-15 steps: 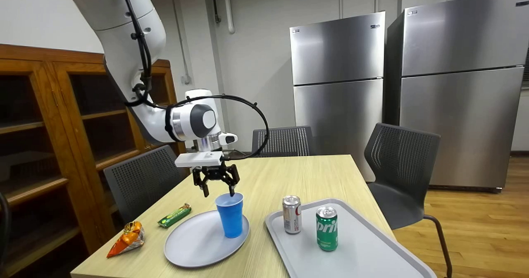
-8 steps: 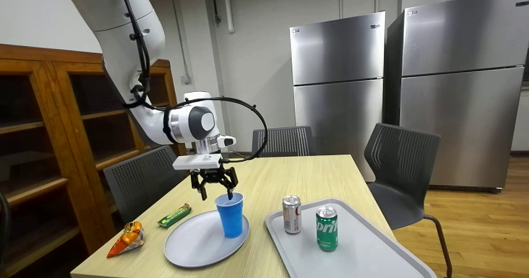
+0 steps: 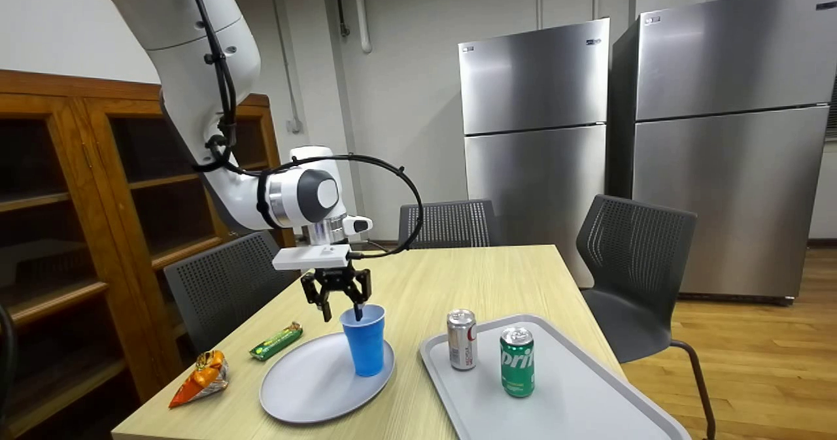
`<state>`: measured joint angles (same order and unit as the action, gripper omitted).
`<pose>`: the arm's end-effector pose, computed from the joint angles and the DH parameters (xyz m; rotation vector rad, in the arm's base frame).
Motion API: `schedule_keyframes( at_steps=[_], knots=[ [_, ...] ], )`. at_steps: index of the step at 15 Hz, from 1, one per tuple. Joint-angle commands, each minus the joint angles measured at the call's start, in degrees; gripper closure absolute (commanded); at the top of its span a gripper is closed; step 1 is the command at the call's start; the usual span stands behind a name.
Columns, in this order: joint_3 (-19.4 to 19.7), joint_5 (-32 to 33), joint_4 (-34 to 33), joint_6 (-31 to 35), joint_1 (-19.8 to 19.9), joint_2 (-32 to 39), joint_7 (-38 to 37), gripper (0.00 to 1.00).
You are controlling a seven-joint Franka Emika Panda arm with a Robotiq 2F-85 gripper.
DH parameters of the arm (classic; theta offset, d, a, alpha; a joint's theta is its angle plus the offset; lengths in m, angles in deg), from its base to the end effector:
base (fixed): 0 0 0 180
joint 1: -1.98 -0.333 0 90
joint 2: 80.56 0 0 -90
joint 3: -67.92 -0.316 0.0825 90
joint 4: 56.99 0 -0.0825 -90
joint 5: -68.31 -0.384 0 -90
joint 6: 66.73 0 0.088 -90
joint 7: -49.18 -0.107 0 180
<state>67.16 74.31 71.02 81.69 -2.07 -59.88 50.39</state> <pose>0.5441 0.0479 0.2069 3.0771 0.2988 -0.0045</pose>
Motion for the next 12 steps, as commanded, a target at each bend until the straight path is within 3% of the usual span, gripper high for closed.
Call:
schedule_keyframes(
  at_steps=[1,6,12],
  knots=[
    [-0.43,0.5,1.6,0.57,0.5,-1.9,1.54,0.6],
    [-0.04,2.19,1.95,1.07,0.22,-2.24,1.95,0.97],
    [0.19,4.46,2.82,0.64,-0.03,-4.1,2.69,0.99]
  ],
)
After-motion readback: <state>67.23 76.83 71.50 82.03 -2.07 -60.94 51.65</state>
